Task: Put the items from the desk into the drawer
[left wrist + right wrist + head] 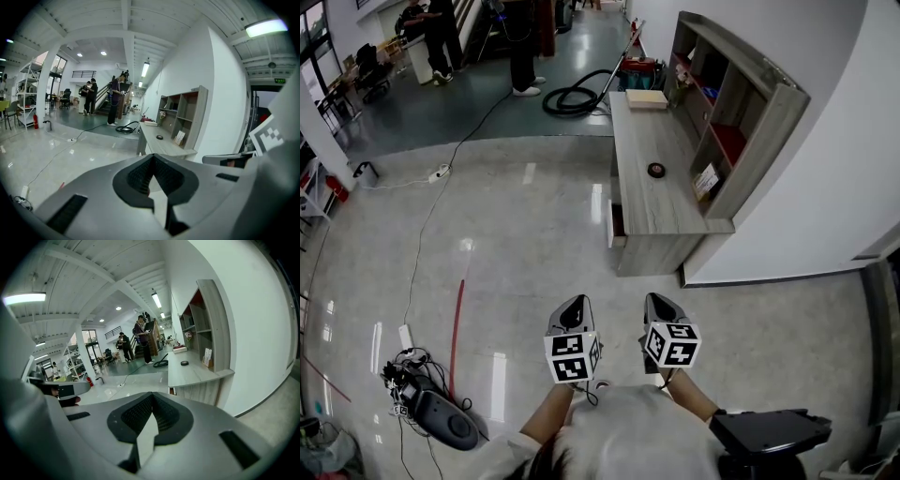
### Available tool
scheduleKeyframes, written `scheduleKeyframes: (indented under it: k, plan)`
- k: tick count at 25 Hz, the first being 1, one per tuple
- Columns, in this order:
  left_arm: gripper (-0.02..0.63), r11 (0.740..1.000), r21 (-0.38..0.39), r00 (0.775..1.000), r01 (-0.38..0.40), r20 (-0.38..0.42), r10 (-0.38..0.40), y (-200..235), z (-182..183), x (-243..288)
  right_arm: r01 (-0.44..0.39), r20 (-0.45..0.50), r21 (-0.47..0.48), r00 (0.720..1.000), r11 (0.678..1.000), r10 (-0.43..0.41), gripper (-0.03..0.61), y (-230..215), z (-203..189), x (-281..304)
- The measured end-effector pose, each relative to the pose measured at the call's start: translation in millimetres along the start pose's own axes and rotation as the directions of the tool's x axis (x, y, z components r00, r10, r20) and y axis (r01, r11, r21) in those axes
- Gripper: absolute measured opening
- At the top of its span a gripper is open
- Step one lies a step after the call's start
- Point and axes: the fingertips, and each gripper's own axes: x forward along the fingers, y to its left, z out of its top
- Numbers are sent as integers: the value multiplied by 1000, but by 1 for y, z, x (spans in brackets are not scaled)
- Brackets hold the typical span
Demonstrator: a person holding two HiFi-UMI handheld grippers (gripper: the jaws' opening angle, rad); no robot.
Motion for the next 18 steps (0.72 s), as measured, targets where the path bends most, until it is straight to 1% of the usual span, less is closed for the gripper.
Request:
scheduleKeyframes:
  k: [3, 7, 11, 15, 18]
  plan:
    - [3, 1000, -2, 1000, 7, -2, -7, 0, 1, 10, 4, -6, 11, 1000, 1000, -3, -2, -4, 1, 10]
    - [3, 1000, -5, 1000, 22, -15, -22, 2, 0, 17, 16, -39, 15, 999, 1000, -15, -2, -6, -7, 17]
    - [3, 999, -8, 999, 40, -12, -40, 9, 7, 31, 27, -52, 24, 998, 999, -26, -2, -4, -7, 31]
    - [3, 997, 6, 997, 72, -9, -72, 21, 18, 61, 60, -61, 43, 996, 997, -58, -2, -9, -4, 57]
    - [3, 995, 16, 995, 99, -11, -99, 37, 33, 87, 82, -55, 58, 995, 995, -78, -2, -5, 6, 83]
